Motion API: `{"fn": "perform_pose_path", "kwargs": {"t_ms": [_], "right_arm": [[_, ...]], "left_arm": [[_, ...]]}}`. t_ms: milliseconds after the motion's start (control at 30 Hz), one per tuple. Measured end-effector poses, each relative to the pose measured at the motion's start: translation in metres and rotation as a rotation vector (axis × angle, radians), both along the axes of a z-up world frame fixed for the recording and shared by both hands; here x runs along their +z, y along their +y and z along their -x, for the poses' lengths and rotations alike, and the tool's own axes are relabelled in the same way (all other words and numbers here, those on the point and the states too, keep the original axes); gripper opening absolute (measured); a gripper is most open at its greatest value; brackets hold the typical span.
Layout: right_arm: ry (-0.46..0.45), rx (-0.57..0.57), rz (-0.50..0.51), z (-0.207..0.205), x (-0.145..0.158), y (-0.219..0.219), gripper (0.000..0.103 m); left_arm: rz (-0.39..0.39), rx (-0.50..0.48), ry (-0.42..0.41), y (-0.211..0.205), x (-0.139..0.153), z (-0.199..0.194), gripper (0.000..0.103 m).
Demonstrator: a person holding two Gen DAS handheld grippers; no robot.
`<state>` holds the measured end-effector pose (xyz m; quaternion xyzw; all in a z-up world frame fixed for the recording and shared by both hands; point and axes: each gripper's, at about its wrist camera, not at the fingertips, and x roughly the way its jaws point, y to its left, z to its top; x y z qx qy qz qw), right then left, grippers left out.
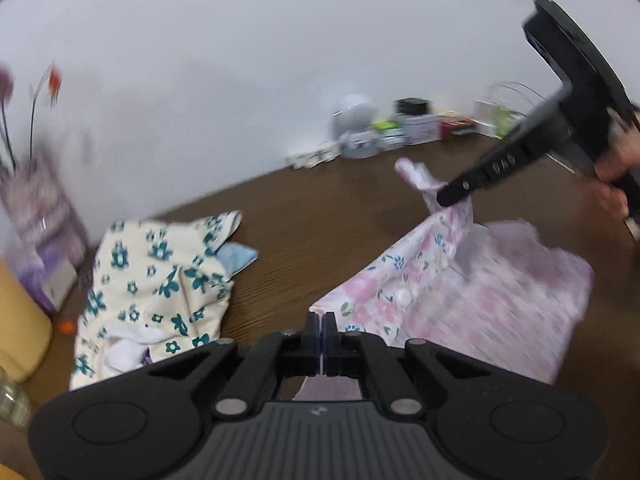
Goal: Fold clothes
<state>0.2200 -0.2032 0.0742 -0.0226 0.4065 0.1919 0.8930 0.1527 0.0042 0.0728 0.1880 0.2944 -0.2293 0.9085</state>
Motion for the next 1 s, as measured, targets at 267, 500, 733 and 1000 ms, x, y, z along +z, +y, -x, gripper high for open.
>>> {"fn": "perform_pose_path", "kwargs": {"t_ms": [267,500,733,1000], "right_arm": [[-0.022,-0.070,-0.118,0.103,-0.048,-0.038,0.002],[0.082,-0.145,-0.228,0.122,-0.082,-0.063,0.021],[-0.017,-0.113,-0.263,0.148,-0.043,-0.082,0.038],[-0.049,-0.047,0.008,0.125,-0.053,-0.054,0.053]], "left_arm": [[-0.046,-0.056,0.004,-0.023,-0.049,0.079,0.000],[0.002,-0.005,0.100,-0.016,-0.079,0.083,0.001],[0.041,-0.013,0.078,-0.014,-0.060,0.087,0.010],[-0.012,-0.072,0.085,-0.033,-0.065,0.083,0.036]]}}
